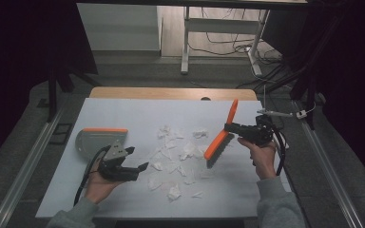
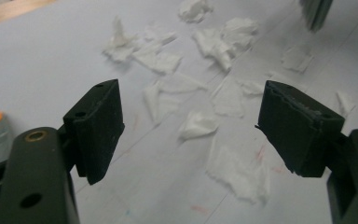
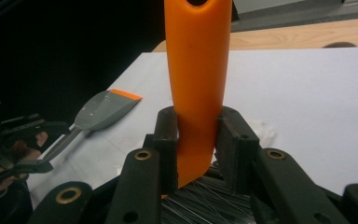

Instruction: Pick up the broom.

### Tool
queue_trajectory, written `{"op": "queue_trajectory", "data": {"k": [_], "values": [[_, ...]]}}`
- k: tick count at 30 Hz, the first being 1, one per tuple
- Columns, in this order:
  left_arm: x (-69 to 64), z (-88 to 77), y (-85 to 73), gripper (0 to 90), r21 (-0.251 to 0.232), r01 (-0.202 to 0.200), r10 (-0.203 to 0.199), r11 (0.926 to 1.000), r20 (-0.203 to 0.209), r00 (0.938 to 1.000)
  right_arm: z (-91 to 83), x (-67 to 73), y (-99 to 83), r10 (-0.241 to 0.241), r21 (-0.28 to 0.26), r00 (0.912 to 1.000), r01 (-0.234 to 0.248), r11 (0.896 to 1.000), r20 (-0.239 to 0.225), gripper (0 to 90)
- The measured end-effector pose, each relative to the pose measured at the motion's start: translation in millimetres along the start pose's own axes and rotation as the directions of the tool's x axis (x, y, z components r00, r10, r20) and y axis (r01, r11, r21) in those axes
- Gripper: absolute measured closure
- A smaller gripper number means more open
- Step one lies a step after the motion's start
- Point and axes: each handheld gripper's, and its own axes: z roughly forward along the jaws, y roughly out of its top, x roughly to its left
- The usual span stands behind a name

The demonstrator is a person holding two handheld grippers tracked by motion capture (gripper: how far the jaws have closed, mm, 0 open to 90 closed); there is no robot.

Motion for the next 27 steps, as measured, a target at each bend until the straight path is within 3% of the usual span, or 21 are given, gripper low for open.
{"op": "queue_trajectory", "data": {"k": [5,10,22,27], "values": [[-18.8,10.9,19.2,23.2,-0.039,-0.039,0.04,0.9985,0.039,0.9984,11.4,14.1,-3.5,-0.016,-0.022,0.9993,0.015,1.0,-0.033,70.6],[-34.8,25.4,30.1,23.3,-0.041,-0.076,0.079,0.9962,0.061,0.995,22.7,25.8,-6.3,-0.016,-0.034,0.9973,0.014,0.999,-0.072,70.6],[-63.5,67.0,41.0,24.5,-0.027,-0.094,0.097,0.9952,0.137,0.9859,40.4,38.5,-20.8,0.02,-0.063,0.9958,-0.026,0.998,-0.09,70.6],[-71.1,82.8,42.2,30.8,-0.031,-0.087,0.09,0.9957,0.119,0.9888,47.1,45.8,-27.2,0.038,-0.072,0.9953,-0.044,0.996,-0.09,70.5]]}}
